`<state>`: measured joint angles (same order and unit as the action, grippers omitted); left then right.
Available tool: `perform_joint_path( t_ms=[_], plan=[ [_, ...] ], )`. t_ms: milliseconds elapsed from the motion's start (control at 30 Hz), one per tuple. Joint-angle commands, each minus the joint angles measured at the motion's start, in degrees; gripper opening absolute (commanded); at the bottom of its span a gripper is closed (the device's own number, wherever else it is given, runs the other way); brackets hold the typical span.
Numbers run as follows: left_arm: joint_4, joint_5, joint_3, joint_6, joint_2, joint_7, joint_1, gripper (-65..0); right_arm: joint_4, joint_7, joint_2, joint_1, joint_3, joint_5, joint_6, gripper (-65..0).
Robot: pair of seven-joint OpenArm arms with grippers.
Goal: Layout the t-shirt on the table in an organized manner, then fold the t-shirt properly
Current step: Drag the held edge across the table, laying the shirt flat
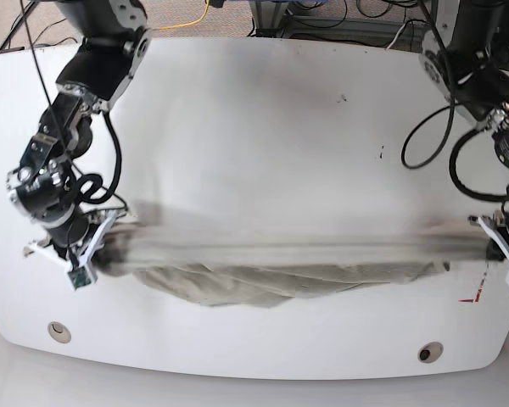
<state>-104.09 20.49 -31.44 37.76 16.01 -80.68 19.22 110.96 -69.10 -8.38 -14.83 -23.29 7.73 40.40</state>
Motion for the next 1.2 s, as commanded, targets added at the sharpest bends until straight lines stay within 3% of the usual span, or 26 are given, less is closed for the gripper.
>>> perform_joint_path(
  t_ms=[0, 333, 567, 1067, 1167],
  plan=[
    [-1.71, 1.71, -1.39, 0.09, 1.44, 0.68, -2.39, -65.0, 2.41, 0.66, 0.87, 2.48, -1.63, -1.44, -0.40, -65.0],
    [-5.05, 5.66, -3.68, 0.09, 4.52, 0.68, -19.27, -65.0, 3.37, 0.66, 6.14, 16.54, -2.60, -1.53, -0.40, -65.0],
    [-4.96, 5.75, -3.77, 0.09, 6.01, 0.68, -27.27, -65.0, 3.37, 0.75, 7.55, 21.64, -2.69, -1.53, -0.40, -65.0],
    [-4.87, 5.66, -3.68, 0.09, 6.10, 0.68, -36.06, -65.0, 3.37, 1.01, 9.57, 28.94, -2.69, -1.53, -0.40, -64.7],
    [-4.87, 5.66, -3.59, 0.09, 6.10, 0.68, -36.15, -65.0, 3.37, 1.01, 10.62, 29.73, -2.78, -2.06, -0.40, -59.9]
  ],
)
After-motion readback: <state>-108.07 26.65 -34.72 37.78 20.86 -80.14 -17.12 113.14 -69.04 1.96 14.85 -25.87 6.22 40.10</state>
